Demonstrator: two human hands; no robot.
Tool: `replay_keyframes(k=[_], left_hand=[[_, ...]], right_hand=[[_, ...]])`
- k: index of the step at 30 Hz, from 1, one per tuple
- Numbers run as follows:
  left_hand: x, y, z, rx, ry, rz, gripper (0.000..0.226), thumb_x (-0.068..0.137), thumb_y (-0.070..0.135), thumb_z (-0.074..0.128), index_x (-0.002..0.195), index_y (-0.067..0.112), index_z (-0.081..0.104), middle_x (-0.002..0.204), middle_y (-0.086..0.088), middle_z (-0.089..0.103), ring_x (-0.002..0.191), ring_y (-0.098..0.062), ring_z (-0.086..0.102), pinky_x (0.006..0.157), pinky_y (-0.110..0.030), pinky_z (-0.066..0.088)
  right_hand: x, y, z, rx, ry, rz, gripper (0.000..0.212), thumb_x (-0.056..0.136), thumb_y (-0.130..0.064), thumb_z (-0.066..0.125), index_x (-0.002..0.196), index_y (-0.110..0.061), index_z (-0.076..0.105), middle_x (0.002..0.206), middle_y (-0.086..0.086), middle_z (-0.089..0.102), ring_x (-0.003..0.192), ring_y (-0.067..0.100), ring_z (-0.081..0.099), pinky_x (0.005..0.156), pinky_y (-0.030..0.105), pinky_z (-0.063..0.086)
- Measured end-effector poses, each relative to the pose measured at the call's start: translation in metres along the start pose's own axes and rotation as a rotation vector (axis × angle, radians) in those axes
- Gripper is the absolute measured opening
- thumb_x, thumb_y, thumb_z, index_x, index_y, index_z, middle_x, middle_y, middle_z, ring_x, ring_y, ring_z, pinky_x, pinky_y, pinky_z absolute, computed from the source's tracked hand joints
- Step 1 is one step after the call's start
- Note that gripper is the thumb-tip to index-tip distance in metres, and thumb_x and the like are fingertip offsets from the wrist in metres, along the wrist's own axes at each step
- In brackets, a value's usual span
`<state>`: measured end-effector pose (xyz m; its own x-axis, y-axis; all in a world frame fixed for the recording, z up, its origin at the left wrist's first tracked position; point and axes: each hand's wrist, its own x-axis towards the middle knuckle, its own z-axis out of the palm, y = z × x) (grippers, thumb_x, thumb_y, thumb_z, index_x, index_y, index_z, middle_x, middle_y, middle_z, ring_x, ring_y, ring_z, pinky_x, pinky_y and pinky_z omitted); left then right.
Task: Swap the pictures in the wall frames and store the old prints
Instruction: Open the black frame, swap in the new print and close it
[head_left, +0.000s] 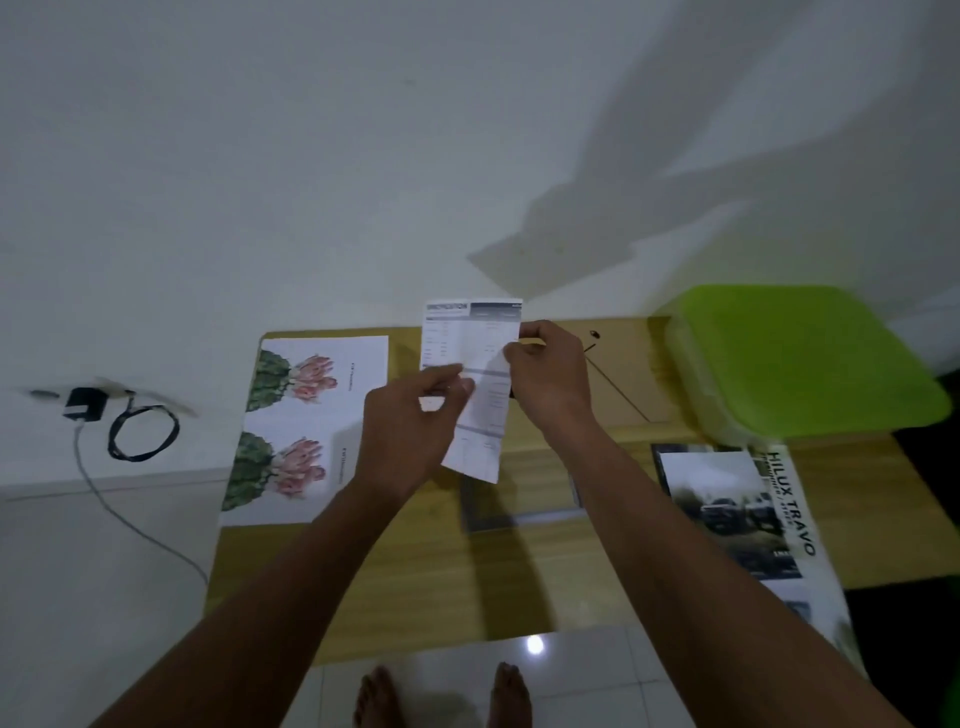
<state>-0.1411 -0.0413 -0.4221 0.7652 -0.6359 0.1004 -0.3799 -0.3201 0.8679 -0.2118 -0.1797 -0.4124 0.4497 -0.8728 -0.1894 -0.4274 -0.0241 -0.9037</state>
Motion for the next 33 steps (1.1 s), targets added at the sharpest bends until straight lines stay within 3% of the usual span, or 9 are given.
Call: replay_keyframes(k=[3, 5, 7, 10, 15, 23, 27, 29, 33], left_hand=[[0.009, -0.006, 0.014, 0.053, -0.043, -0.181, 0.044, 0.091, 0.028, 0.065, 0.134, 0.022, 0.055, 0.125, 0.01, 0.059, 0.113, -0.009, 0.056, 0.091, -0.018, 0.041], [0.015, -0.018, 0.023, -0.026, -0.176, -0.352, 0.058, 0.09, 0.026, 0.066, 0.143, 0.022, 0.044, 0.129, 0.007, 0.058, 0.116, -0.016, 0.057, 0.098, -0.032, 0.045], [0.016, -0.03, 0.034, -0.221, -0.243, -0.486, 0.07, 0.086, 0.017, 0.07, 0.147, 0.02, 0.037, 0.117, -0.002, 0.068, 0.11, -0.026, 0.063, 0.092, -0.044, 0.052], [0.01, -0.034, 0.052, -0.271, -0.257, -0.538, 0.072, 0.084, 0.006, 0.073, 0.146, 0.017, 0.039, 0.11, -0.009, 0.067, 0.097, -0.028, 0.067, 0.07, -0.038, 0.057], [0.0, -0.044, 0.079, -0.337, -0.225, -0.607, 0.064, 0.078, 0.0, 0.076, 0.136, 0.006, 0.051, 0.1, -0.013, 0.069, 0.092, -0.032, 0.07, 0.079, -0.051, 0.058], [0.008, -0.06, 0.1, 0.029, -0.114, -0.503, 0.044, 0.074, 0.005, 0.075, 0.114, 0.021, 0.068, 0.078, 0.0, 0.071, 0.077, -0.02, 0.07, 0.079, -0.047, 0.058], [0.014, -0.062, 0.11, 0.193, -0.088, -0.428, 0.039, 0.076, 0.005, 0.073, 0.114, 0.017, 0.068, 0.087, 0.001, 0.069, 0.087, -0.021, 0.066, 0.084, -0.032, 0.051], [0.015, -0.066, 0.113, 0.254, -0.084, -0.394, 0.037, 0.077, 0.006, 0.072, 0.113, 0.016, 0.068, 0.086, 0.004, 0.065, 0.089, -0.02, 0.064, 0.08, -0.028, 0.047], [0.008, -0.073, 0.118, 0.456, -0.128, -0.274, 0.028, 0.085, 0.017, 0.066, 0.113, 0.018, 0.067, 0.1, -0.002, 0.065, 0.095, -0.024, 0.063, 0.081, -0.038, 0.053]], right_hand=[[0.004, 0.014, -0.028, 0.055, -0.027, 0.047, 0.02, 0.088, -0.009, 0.054, 0.098, -0.023, 0.064, 0.087, -0.003, 0.071, 0.079, 0.017, 0.07, 0.074, 0.045, 0.061], [0.005, 0.025, -0.044, 0.106, -0.059, 0.065, 0.021, 0.091, -0.007, 0.054, 0.105, -0.021, 0.062, 0.089, 0.0, 0.071, 0.08, 0.018, 0.07, 0.071, 0.039, 0.059], [0.008, 0.038, -0.055, 0.136, -0.063, 0.083, 0.023, 0.091, -0.007, 0.055, 0.11, -0.02, 0.06, 0.091, 0.004, 0.072, 0.079, 0.021, 0.069, 0.065, 0.034, 0.054], [0.016, 0.059, -0.065, 0.117, -0.04, 0.123, 0.026, 0.089, -0.008, 0.057, 0.111, -0.021, 0.059, 0.097, 0.005, 0.072, 0.086, 0.028, 0.07, 0.067, 0.033, 0.053], [0.029, 0.095, -0.068, 0.051, -0.02, 0.156, 0.027, 0.087, -0.006, 0.058, 0.109, -0.021, 0.063, 0.097, 0.0, 0.071, 0.078, 0.016, 0.066, 0.062, 0.026, 0.049], [0.052, 0.141, -0.056, -0.14, -0.041, 0.119, 0.019, 0.093, -0.009, 0.059, 0.109, -0.021, 0.059, 0.086, 0.001, 0.067, 0.063, 0.007, 0.057, 0.052, 0.019, 0.04], [0.063, 0.148, -0.048, -0.24, -0.062, 0.037, 0.02, 0.095, -0.009, 0.06, 0.112, -0.018, 0.059, 0.083, -0.003, 0.064, 0.063, 0.003, 0.055, 0.05, 0.01, 0.035], [0.067, 0.149, -0.045, -0.297, -0.07, -0.004, 0.021, 0.096, -0.011, 0.06, 0.116, -0.016, 0.059, 0.095, 0.0, 0.067, 0.074, 0.009, 0.058, 0.058, 0.012, 0.039], [0.069, 0.159, -0.04, -0.468, -0.144, -0.08, 0.036, 0.096, -0.023, 0.06, 0.131, -0.012, 0.055, 0.125, 0.007, 0.061, 0.118, 0.024, 0.055, 0.093, 0.03, 0.045]])
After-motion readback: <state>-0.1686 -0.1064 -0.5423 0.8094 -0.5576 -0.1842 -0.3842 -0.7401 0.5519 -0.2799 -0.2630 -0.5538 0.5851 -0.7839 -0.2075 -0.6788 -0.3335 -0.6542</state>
